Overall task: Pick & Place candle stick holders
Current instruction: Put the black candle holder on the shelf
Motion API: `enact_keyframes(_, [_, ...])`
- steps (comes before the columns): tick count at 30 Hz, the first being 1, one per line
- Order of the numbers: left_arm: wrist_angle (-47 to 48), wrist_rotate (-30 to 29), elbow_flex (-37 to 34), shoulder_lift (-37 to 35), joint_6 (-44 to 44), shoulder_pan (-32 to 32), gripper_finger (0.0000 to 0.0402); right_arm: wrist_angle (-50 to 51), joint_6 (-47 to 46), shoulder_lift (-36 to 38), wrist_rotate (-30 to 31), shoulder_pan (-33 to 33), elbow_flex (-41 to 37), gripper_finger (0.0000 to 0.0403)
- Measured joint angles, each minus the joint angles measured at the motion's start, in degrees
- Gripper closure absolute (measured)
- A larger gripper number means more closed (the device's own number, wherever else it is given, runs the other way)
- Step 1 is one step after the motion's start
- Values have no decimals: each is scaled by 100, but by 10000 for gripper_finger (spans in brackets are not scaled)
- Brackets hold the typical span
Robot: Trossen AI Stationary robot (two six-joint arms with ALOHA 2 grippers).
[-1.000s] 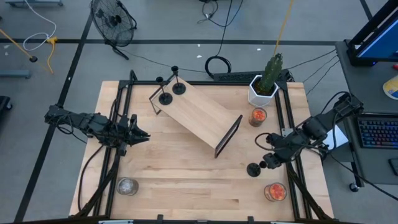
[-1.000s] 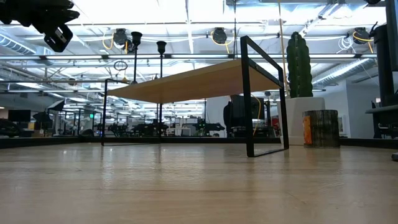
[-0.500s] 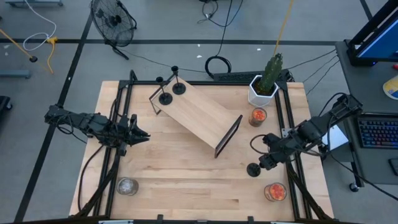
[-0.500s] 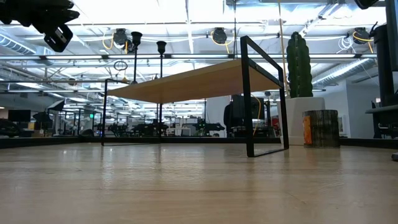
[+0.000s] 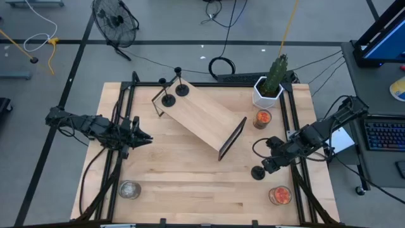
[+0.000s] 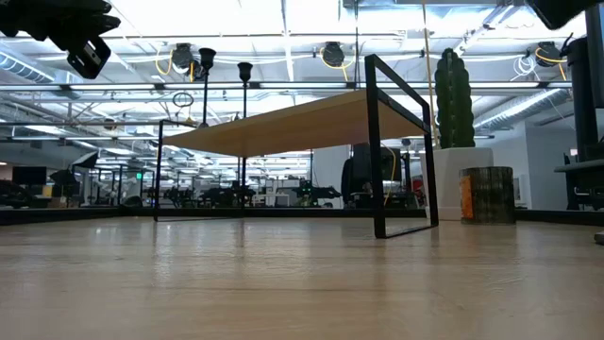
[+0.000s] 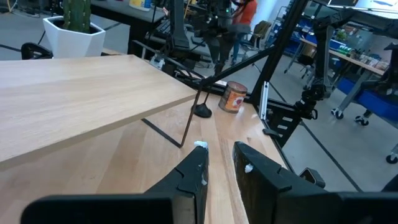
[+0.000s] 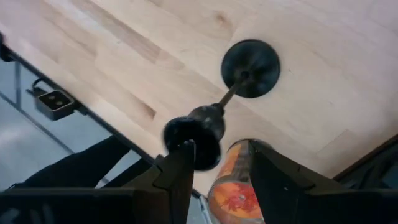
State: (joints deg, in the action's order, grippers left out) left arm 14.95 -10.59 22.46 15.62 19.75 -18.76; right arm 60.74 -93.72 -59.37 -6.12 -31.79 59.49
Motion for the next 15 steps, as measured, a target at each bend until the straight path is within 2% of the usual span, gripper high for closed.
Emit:
enact_keyframes(5, [1,0,0,2,-2,-2,321,-219,-2,1,-289,-2,-350,261])
enact_keyframes(15, [3,0,0,0,20,-2,321,-460,30,20,-270,0,-486,261])
